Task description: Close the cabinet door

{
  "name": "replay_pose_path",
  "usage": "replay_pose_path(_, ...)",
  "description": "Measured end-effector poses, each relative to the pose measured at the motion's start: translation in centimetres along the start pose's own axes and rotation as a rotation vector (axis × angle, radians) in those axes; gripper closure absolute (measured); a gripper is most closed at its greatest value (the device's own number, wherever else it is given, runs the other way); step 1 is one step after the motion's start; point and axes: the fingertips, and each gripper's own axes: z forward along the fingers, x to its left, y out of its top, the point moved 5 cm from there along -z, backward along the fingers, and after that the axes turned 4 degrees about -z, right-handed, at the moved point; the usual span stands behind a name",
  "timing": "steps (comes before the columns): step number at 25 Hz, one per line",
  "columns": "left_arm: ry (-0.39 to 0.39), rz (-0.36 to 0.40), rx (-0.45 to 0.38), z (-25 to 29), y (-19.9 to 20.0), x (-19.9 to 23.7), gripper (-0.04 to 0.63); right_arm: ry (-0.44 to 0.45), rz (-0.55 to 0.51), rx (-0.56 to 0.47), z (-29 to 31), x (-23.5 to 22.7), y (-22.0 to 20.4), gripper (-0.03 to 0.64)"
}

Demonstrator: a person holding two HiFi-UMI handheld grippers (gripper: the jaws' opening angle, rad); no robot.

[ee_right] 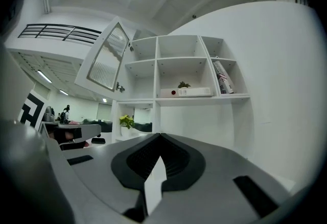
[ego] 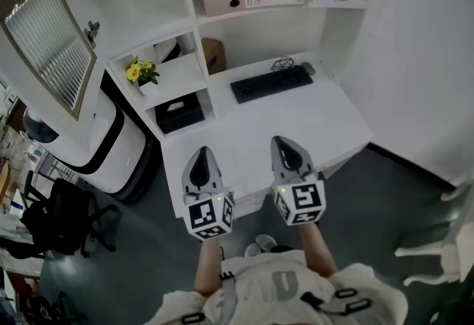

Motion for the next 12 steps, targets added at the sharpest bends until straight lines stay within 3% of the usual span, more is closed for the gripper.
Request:
replay_pose_path(6,0.078,0.013,-0.013,-0.1,0.7,0.3,0.591,0.076,0.028,-0.028,1.6,-0.4,0.5,0.612)
replay_pose_path(12,0.252,0.035,-0.038,-3.1,1.9,3.8,0.591,0.252,0.047,-0.066,3.8,3.5,1.4,0.612)
